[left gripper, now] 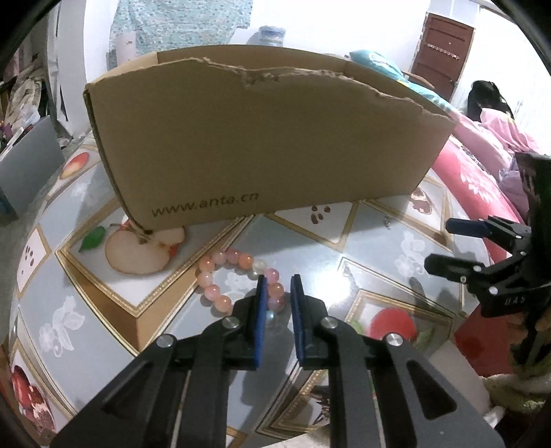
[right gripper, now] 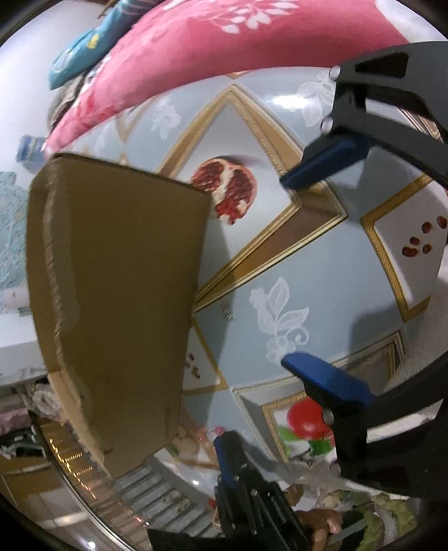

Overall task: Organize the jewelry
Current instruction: 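Grasp the pink bead bracelet with the left gripper while the right gripper grasps the silver chain charm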

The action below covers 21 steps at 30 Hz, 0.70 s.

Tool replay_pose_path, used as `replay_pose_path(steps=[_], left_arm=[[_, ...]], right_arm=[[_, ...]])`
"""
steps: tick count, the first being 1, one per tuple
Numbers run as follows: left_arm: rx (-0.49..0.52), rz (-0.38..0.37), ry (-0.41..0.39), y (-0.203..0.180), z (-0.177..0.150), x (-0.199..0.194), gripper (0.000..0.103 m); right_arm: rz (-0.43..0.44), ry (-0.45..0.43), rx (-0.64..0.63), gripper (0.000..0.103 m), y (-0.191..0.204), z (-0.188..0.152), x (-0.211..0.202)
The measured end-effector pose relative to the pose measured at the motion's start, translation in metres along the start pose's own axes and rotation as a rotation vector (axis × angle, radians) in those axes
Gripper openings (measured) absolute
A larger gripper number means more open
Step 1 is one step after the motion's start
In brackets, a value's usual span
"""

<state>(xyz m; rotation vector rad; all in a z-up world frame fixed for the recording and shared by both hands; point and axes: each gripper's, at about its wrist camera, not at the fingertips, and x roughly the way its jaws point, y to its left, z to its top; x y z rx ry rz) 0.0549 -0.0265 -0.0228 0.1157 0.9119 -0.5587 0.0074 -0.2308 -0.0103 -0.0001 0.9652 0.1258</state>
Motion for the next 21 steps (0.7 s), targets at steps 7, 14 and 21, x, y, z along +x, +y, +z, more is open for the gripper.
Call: replay_pose_path(steps=[7, 14, 21], left_arm=[[0.011, 0.012, -0.01, -0.001, 0.0, 0.0, 0.013], [0.033, 0.019, -0.017, -0.004, 0.001, 0.002, 0.013], [0.042, 0.027, -0.02, -0.006, 0.0, 0.003, 0.013]], right_arm=[[0.077, -0.077, -0.111, 0.056, 0.023, 0.009, -0.005], [0.083, -0.079, -0.218, 0.031, 0.024, 0.026, 0.016], [0.083, -0.057, -0.298, 0.023, 0.024, 0.029, 0.026]])
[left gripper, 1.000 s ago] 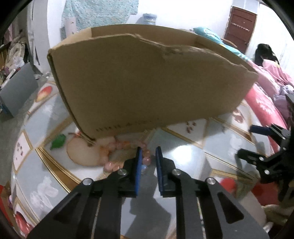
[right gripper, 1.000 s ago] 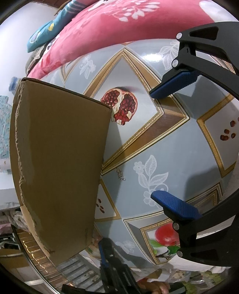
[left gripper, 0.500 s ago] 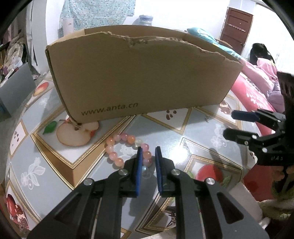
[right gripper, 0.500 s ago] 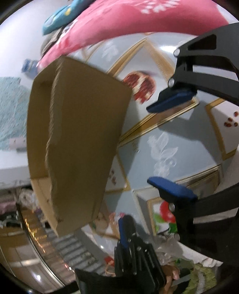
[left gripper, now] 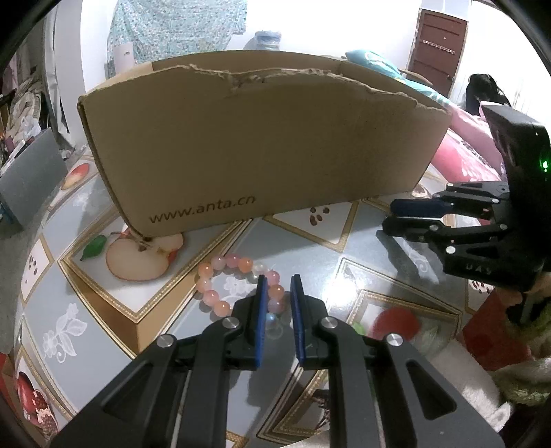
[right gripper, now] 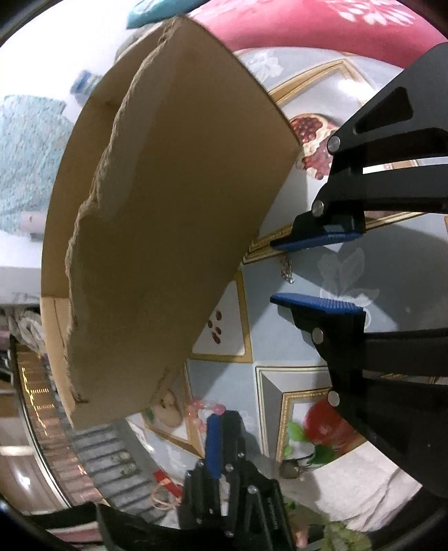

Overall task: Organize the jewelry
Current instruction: 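Grasp the pink bead bracelet with the left gripper while the right gripper grasps the silver chain charm, then carry both held items over the box and open both grippers to drop them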

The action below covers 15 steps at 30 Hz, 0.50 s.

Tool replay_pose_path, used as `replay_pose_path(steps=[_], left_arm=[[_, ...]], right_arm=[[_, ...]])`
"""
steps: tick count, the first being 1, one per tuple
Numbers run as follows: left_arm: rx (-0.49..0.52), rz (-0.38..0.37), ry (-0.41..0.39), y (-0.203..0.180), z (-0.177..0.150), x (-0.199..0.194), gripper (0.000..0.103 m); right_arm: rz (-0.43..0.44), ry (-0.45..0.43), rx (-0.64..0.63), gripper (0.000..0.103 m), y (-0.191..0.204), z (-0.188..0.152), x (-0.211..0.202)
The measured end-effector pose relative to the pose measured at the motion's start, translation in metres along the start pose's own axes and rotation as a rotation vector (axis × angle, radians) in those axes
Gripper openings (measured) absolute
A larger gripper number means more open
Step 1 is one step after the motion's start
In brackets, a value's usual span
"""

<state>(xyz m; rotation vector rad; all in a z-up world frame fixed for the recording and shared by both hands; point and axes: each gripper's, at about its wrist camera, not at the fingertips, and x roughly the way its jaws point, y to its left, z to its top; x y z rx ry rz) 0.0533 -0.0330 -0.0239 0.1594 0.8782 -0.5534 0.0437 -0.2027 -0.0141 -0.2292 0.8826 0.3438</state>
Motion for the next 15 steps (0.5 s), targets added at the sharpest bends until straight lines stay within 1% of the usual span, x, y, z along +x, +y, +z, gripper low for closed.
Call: replay_pose_path(steps=[3, 7, 12, 13, 15], left_arm=[[-0.002, -0.004, 0.003, -0.001, 0.001, 0.001, 0.013], [-0.003, -0.004, 0.001, -0.001, 0.001, 0.001, 0.013], [-0.012, -0.001, -0.008, -0.001, 0.001, 0.001, 0.012], [-0.013, 0.002, -0.009, -0.001, 0.001, 0.001, 0.01], [-0.026, -0.008, -0.008, 0.001, 0.001, 0.001, 0.01]], right_arm=[[0.004, 0.003, -0.018, 0.019, 0.001, 0.001, 0.001], [0.028, 0.009, 0.004, 0.003, -0.003, 0.003, 0.003], [0.079, 0.011, 0.079, 0.0, -0.014, 0.004, 0.003], [0.091, 0.006, 0.1, 0.0, -0.016, 0.003, 0.002], [0.114, -0.011, 0.143, 0.0, -0.021, 0.003, -0.004]])
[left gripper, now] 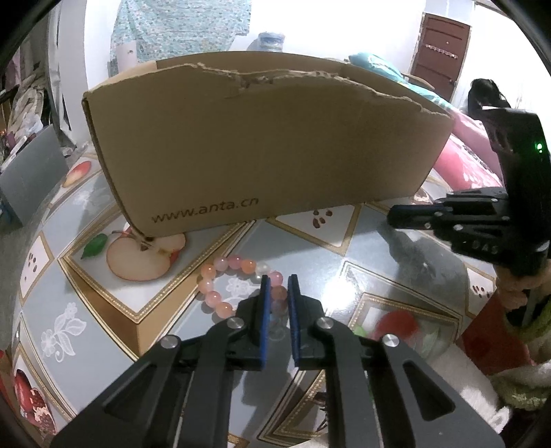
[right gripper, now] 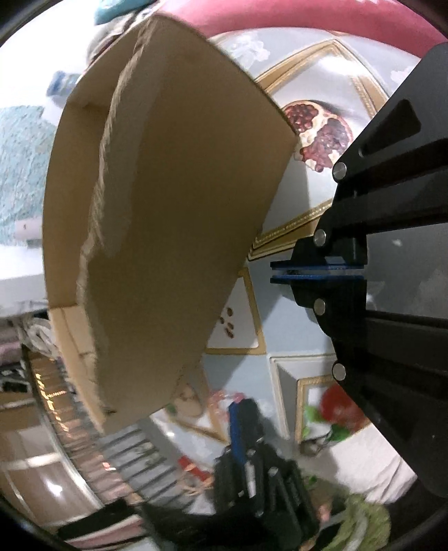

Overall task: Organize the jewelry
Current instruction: 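Carry both held items over the box and open both grippers to drop them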

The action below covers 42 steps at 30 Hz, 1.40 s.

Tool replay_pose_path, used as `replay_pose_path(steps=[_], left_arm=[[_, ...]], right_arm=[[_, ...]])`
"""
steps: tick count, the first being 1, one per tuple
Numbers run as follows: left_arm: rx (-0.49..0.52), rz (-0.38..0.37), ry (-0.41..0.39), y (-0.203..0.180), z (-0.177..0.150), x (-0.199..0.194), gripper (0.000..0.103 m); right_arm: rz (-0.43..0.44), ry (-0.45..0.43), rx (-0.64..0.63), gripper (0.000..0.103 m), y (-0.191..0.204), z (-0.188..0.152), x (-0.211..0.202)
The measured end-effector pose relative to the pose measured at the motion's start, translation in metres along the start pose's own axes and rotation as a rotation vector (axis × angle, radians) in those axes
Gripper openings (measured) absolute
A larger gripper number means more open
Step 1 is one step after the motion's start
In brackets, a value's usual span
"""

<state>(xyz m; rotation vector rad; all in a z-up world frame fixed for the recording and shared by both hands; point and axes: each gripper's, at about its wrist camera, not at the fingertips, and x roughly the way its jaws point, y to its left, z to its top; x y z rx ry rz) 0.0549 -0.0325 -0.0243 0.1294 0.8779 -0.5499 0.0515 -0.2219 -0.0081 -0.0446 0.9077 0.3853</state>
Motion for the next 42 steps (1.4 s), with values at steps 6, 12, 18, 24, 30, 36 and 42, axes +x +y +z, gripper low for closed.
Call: replay_pose_path(steps=[6, 12, 18, 24, 30, 36, 42], left_arm=[[-0.032, -0.023, -0.008, 0.005, -0.001, -0.001, 0.009], [-0.064, -0.027, -0.042, 0.013, -0.004, -0.013, 0.009], [-0.101, -0.029, -0.119, 0.029, 0.003, -0.042, 0.009], [-0.161, -0.094, -0.215, 0.047, 0.023, -0.082, 0.009], [-0.148, -0.146, -0.303, 0.05, 0.05, -0.124, 0.009], [-0.102, -0.199, -0.334, 0.046, 0.097, -0.141, 0.009], [-0.081, -0.219, -0.182, 0.045, 0.147, -0.094, 0.009]], right_arm=[[0.06, -0.066, 0.085, 0.0, -0.006, 0.006, -0.027], [0.097, -0.135, 0.107, 0.0, 0.002, 0.016, -0.05], [0.125, -0.201, 0.12, 0.0, -0.002, 0.032, -0.075], [0.154, -0.256, 0.13, 0.0, -0.01, 0.06, -0.088], [0.146, -0.27, 0.101, 0.0, -0.02, 0.092, -0.088], [0.068, -0.176, 0.057, 0.0, -0.03, 0.122, -0.067], [0.068, -0.117, 0.034, 0.0, -0.039, 0.13, -0.047]])
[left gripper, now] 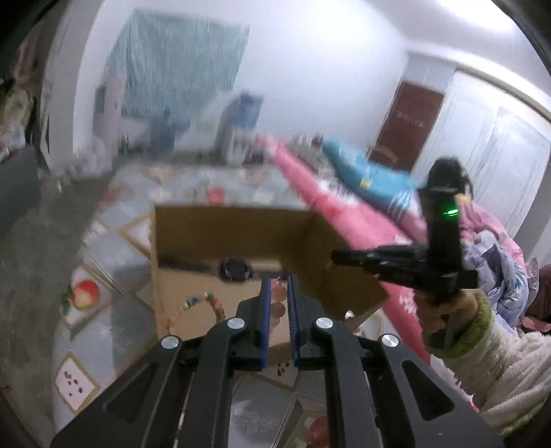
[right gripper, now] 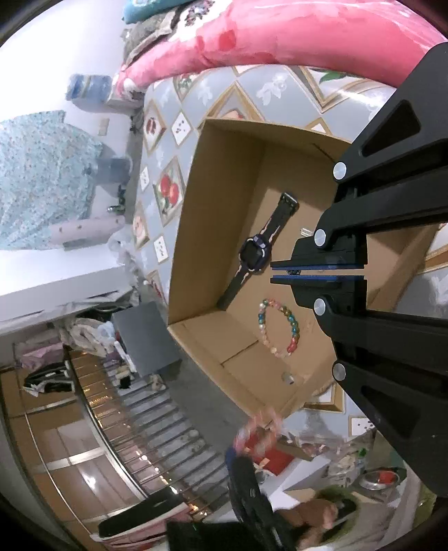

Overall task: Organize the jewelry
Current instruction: 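Carry both held items over the box and open both grippers to drop them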

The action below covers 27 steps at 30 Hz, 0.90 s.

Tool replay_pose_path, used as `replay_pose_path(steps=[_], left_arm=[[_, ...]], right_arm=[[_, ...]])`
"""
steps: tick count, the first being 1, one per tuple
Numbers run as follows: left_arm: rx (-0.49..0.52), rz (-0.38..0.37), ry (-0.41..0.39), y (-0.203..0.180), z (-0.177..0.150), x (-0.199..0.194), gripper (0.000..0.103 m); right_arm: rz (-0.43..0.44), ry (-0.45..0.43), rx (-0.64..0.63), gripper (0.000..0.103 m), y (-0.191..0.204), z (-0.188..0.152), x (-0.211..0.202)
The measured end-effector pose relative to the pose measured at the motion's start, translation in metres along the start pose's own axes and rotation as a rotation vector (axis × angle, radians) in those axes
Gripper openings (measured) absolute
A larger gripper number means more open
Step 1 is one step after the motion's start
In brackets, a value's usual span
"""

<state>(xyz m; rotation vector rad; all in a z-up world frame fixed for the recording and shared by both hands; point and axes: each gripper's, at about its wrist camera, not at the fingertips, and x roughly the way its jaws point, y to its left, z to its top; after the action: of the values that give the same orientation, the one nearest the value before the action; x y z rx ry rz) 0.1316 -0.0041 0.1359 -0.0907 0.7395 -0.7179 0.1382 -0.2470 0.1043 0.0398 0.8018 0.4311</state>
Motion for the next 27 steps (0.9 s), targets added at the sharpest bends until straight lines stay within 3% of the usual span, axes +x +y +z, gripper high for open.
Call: replay_pose_path(steps=[3, 6, 10, 15, 21, 27], left_arm=[[-0.049, -0.005, 0.153, 0.014, 0.012, 0.049, 0.009], [-0.072, 0.002, 0.249, 0.021, 0.012, 0.081, 0.009], [-0.031, 0.068, 0.369, 0.022, 0.011, 0.122, 0.009], [0.036, 0.117, 0.441, 0.017, 0.005, 0.151, 0.009], [0.077, 0.136, 0.447, 0.007, 0.023, 0.166, 0.009], [0.118, 0.103, 0.487, -0.014, 0.036, 0.193, 0.009]], right_arm=[[0.014, 0.022, 0.016, 0.0, -0.009, 0.0, 0.006], [0.023, 0.032, 0.027, 0.0, -0.016, 0.001, 0.009], [0.032, 0.033, 0.029, 0.0, -0.023, 0.002, 0.008], [0.039, 0.037, 0.032, 0.0, -0.031, 0.0, 0.012], [0.05, 0.035, 0.051, 0.001, -0.04, 0.001, 0.014], [0.054, -0.01, 0.071, 0.001, -0.051, 0.005, 0.003]])
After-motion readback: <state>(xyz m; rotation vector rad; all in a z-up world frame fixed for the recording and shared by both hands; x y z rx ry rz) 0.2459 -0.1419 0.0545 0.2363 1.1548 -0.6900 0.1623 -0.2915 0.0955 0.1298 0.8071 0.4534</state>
